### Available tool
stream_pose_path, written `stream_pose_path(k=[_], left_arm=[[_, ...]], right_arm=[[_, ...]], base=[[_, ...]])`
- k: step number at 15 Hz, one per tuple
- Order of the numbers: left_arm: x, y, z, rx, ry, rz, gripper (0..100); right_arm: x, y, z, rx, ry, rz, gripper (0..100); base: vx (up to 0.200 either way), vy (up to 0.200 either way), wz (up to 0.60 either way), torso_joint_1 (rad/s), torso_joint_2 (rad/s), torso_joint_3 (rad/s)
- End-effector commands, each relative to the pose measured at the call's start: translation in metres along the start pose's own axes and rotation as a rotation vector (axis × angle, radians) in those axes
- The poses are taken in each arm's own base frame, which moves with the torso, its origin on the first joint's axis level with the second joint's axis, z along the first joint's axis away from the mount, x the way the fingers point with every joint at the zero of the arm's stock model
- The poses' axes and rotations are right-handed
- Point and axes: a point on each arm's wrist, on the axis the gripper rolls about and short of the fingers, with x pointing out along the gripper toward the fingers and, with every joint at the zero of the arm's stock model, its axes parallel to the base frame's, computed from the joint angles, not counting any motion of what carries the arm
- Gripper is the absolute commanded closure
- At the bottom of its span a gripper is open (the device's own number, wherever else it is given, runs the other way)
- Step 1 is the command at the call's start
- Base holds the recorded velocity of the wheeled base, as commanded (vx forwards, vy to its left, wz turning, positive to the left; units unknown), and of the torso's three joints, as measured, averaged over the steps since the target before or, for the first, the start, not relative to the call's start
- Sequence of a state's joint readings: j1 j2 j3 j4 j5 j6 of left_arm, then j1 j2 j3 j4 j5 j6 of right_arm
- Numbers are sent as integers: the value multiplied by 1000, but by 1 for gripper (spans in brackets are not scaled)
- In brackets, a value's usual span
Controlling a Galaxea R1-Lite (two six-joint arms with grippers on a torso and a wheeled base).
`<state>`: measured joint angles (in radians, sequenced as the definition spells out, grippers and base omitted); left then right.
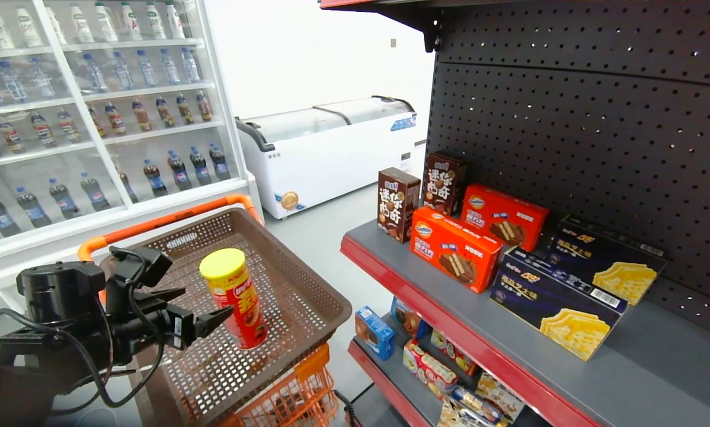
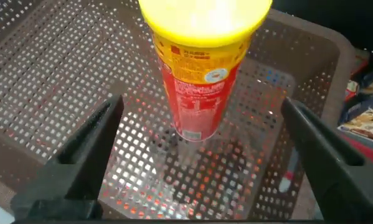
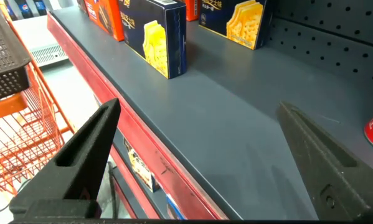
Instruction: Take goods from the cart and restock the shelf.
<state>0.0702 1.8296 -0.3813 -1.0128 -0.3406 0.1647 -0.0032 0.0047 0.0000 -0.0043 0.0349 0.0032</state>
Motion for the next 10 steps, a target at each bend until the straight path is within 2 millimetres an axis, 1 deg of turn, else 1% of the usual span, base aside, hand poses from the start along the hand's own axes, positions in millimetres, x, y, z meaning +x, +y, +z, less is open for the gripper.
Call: stream_pose_path(k=[1, 2, 3, 6, 8, 10], left_arm=[[19, 3, -17, -15, 53, -11, 0], [27, 4, -23, -19, 71, -17, 0], [32, 1, -25, -16, 80, -31, 0], [50, 1, -23, 9, 36, -45, 0], [60, 1, -21, 17, 23, -51, 0], [62, 0, -19, 21, 17, -51, 0]], right_arm=[[0, 0, 0, 0, 0, 1, 0], [0, 0, 0, 0, 0, 1, 0], [0, 0, 0, 0, 0, 1, 0], [0, 0, 0, 0, 0, 1, 0], [0, 0, 0, 0, 0, 1, 0], [0, 0, 0, 0, 0, 1, 0]], base=[[0, 0, 0, 0, 0, 0], [0, 0, 0, 0, 0, 0], [0, 0, 0, 0, 0, 0], [0, 0, 0, 0, 0, 0], [0, 0, 0, 0, 0, 0], [0, 0, 0, 0, 0, 0]])
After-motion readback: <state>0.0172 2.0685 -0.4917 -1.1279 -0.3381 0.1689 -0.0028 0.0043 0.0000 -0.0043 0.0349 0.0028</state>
